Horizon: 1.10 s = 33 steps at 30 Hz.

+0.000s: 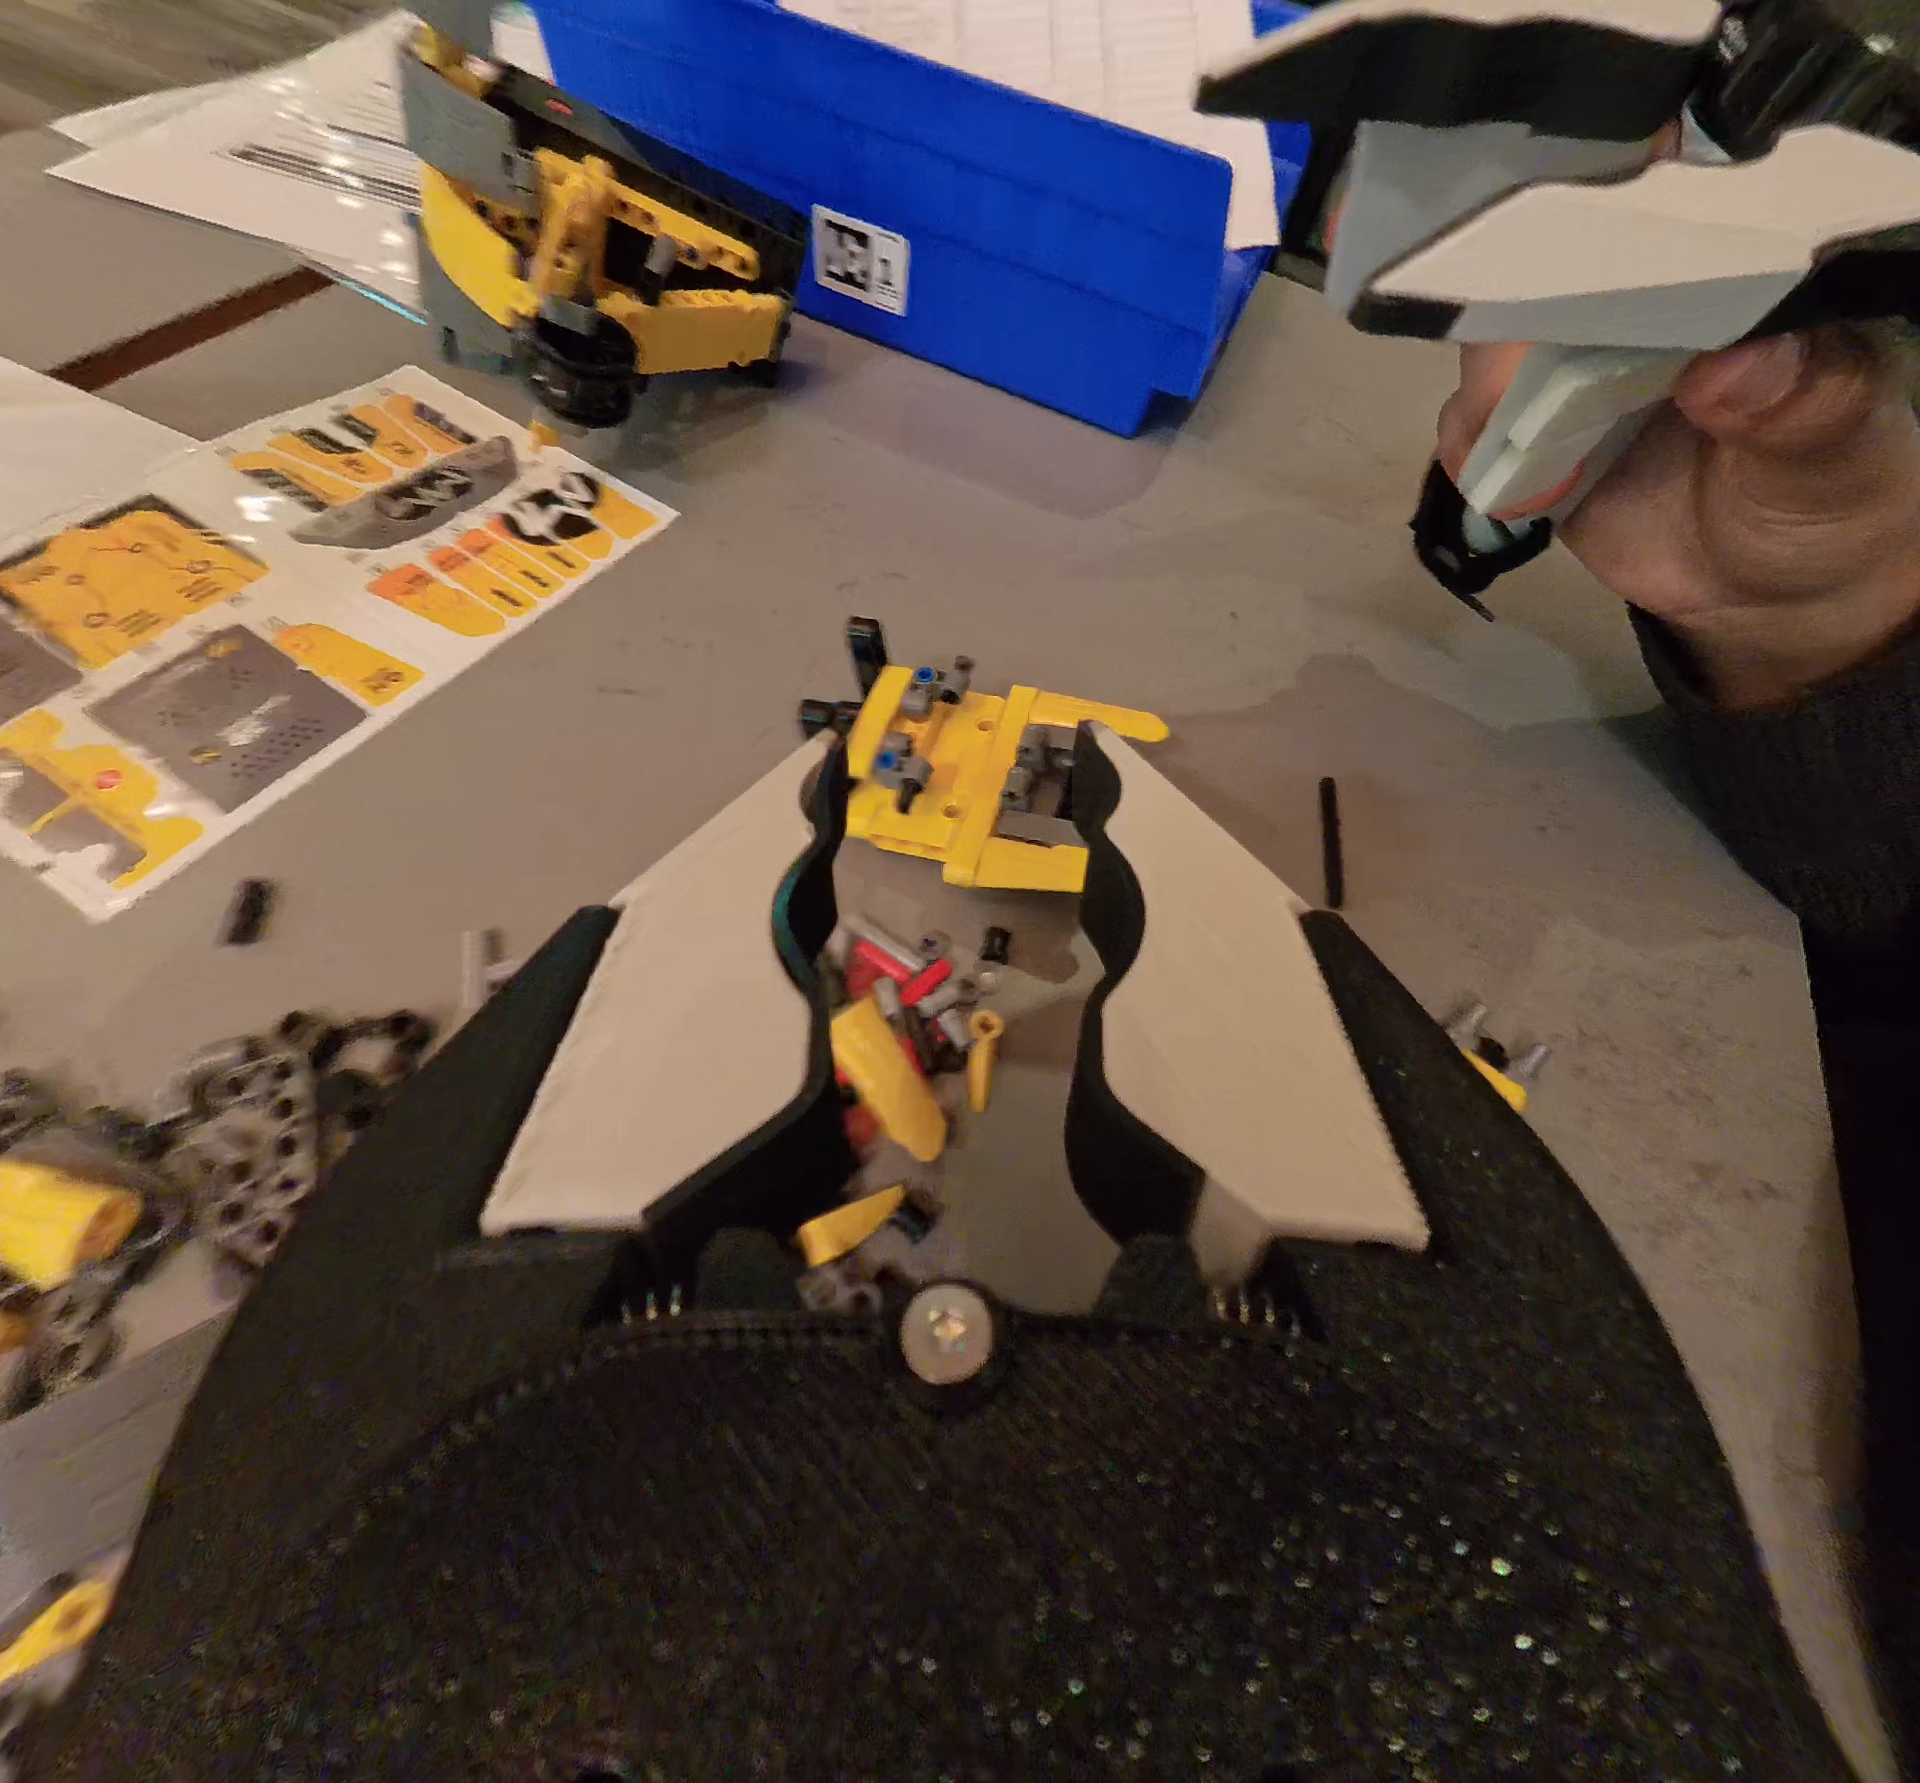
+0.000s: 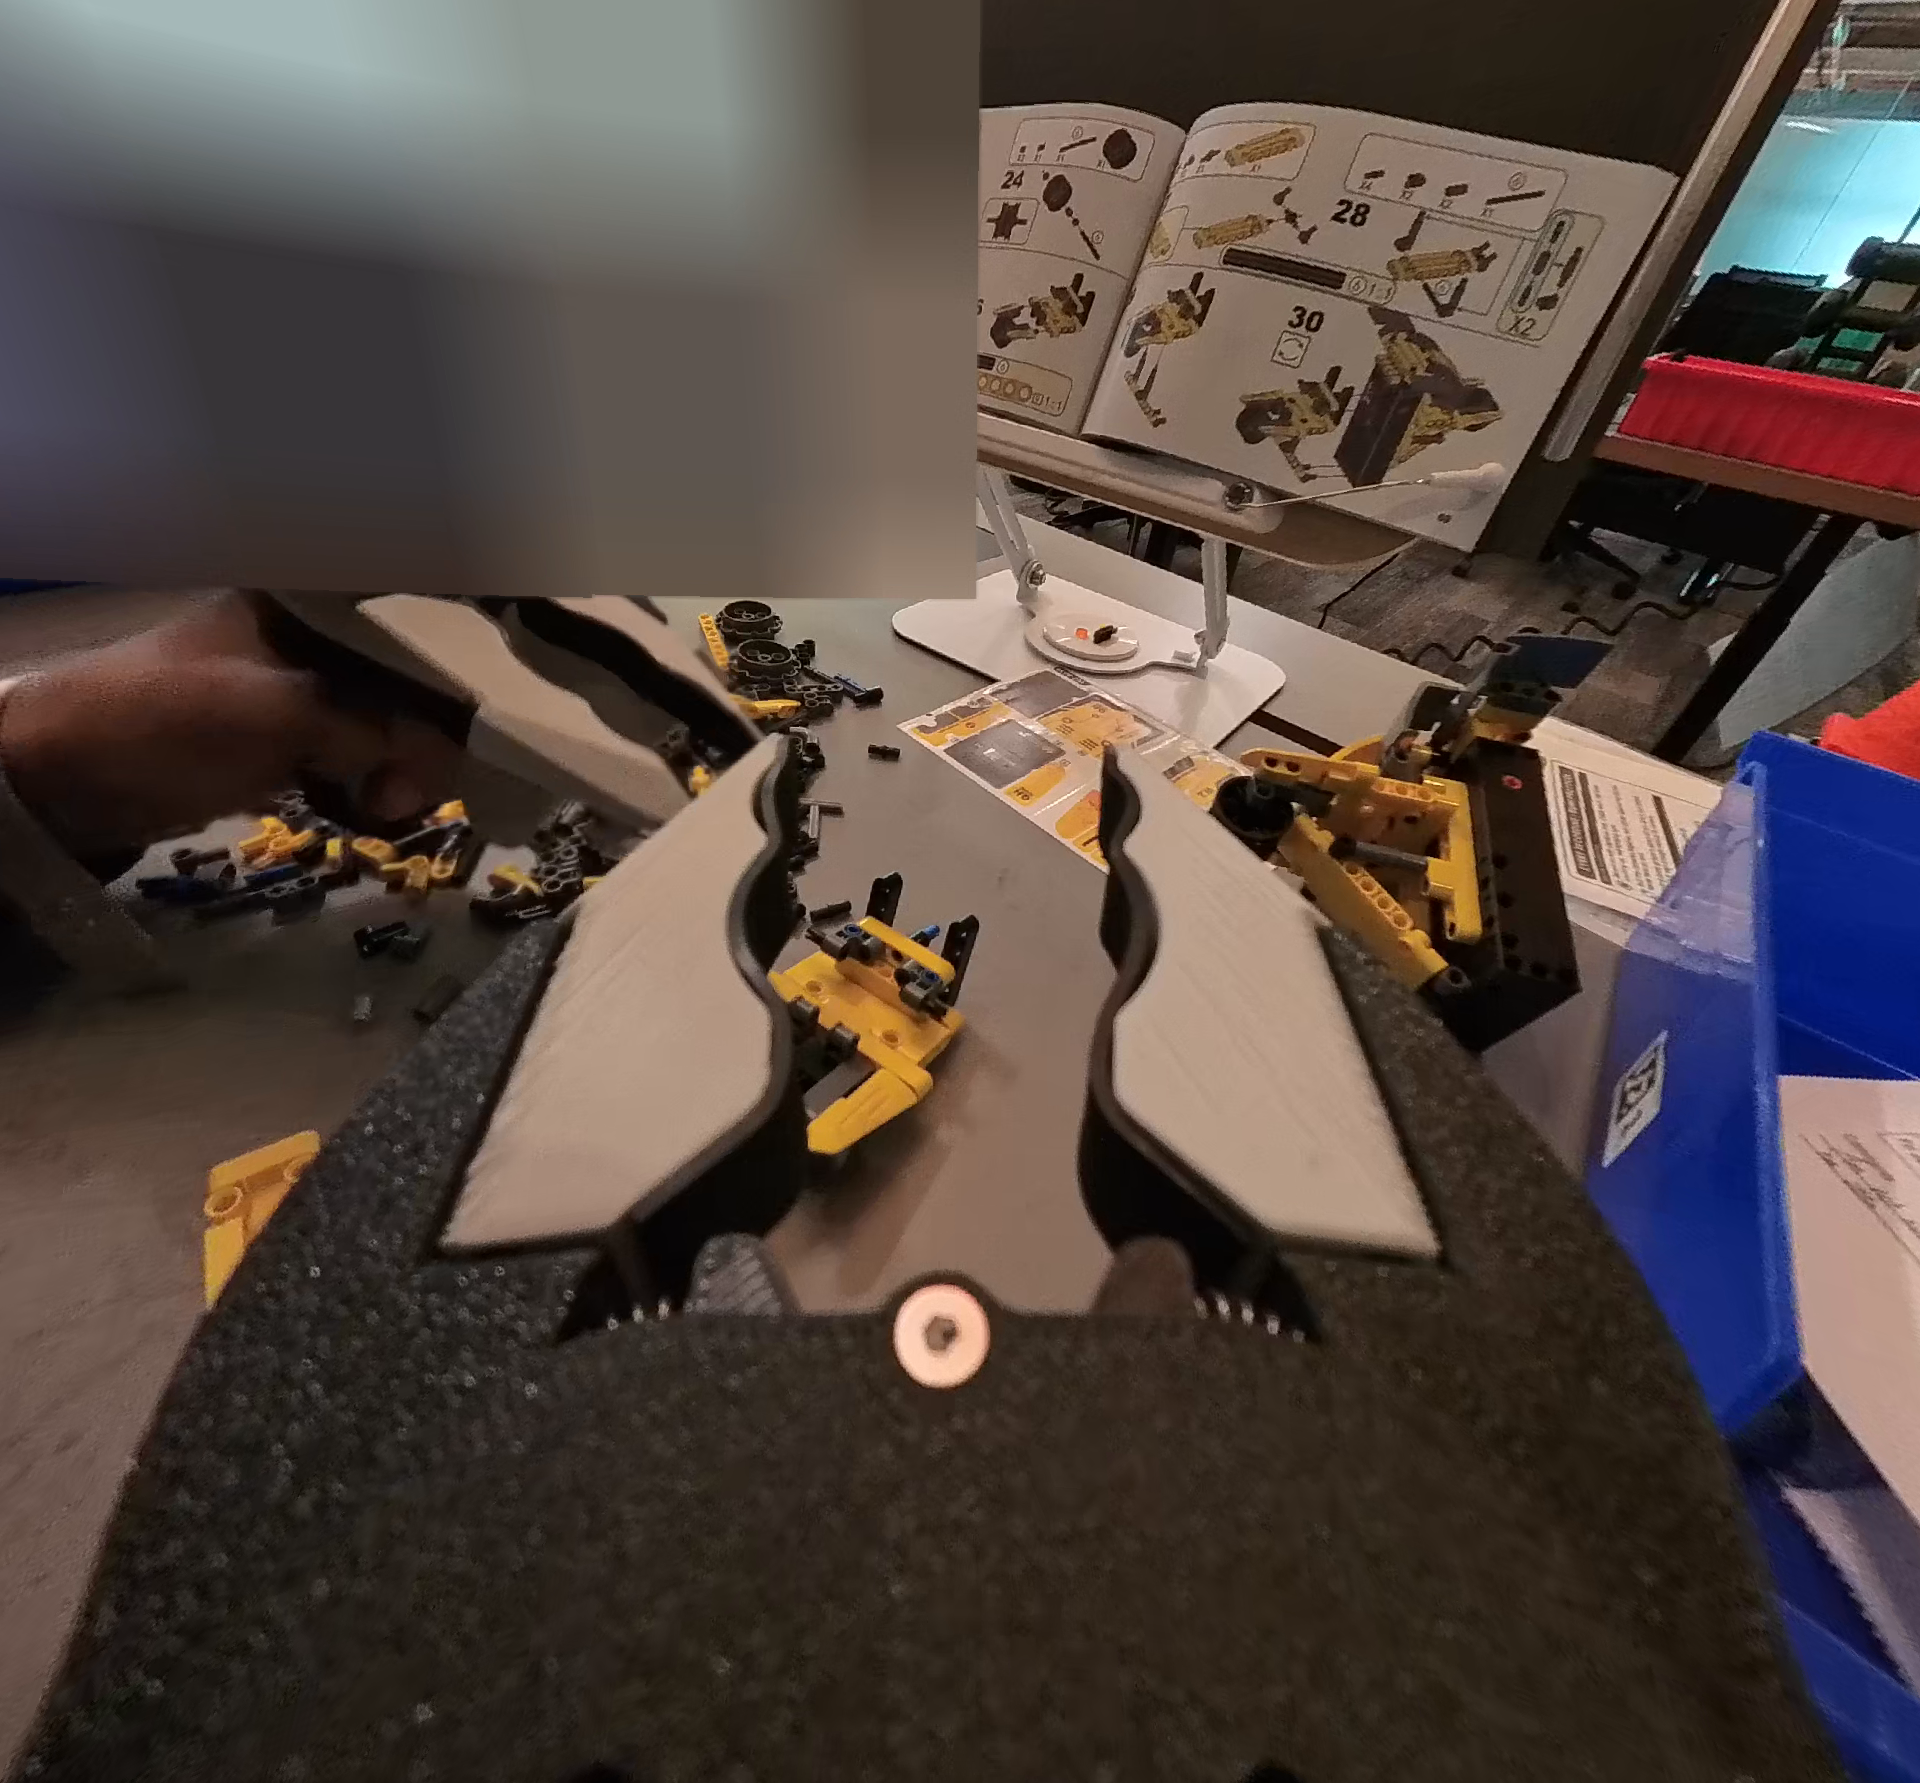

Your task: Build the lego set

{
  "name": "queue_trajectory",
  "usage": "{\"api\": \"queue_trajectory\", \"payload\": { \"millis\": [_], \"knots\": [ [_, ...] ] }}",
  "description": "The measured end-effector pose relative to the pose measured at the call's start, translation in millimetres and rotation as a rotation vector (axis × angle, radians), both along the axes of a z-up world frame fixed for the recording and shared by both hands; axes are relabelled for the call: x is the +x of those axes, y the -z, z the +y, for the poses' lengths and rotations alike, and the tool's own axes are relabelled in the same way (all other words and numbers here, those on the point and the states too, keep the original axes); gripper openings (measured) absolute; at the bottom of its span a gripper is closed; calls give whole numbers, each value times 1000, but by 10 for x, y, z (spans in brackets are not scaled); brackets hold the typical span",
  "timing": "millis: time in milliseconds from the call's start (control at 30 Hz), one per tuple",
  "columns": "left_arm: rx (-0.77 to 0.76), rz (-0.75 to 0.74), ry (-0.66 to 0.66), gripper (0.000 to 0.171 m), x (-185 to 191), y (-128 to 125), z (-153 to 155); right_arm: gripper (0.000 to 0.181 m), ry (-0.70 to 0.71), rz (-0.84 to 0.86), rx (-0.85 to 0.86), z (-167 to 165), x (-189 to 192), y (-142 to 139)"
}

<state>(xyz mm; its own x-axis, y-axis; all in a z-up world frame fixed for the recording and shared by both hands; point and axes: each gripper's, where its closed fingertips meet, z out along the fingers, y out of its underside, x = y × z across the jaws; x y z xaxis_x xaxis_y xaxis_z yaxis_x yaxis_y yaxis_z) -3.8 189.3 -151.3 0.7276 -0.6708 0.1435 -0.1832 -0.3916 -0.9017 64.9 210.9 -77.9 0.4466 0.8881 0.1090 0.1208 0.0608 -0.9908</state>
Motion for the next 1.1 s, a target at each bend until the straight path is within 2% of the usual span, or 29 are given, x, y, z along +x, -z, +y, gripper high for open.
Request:
{"api": "queue_trajectory", "payload": {
  "millis": [100, 200, 367, 533, 700, 1100],
  "knots": [
    [41, -34, -107, 38, -370, -183, 84, 57, -3, 7, -1, -6, 5, -10],
    [71, -99, -210, 28, -785, -341, 99, 58, -9, 12, -3, -15, 1, -17],
    [72, -82, -292, 16, -1193, -318, 33, 57, -12, 0, -4, -26, -21, 10],
    [86, -39, -338, 13, -1401, -305, -36, 57, 2, -21, -2, 9, -30, 56],
    [76, -66, -369, 13, -1544, -302, -66, 57, -4, -38, -59, 70, -66, 189],
    [86, -27, -360, 22, -1507, -306, -102, 57, -11, -52, -104, 109, -101, 302]
  ]
}}
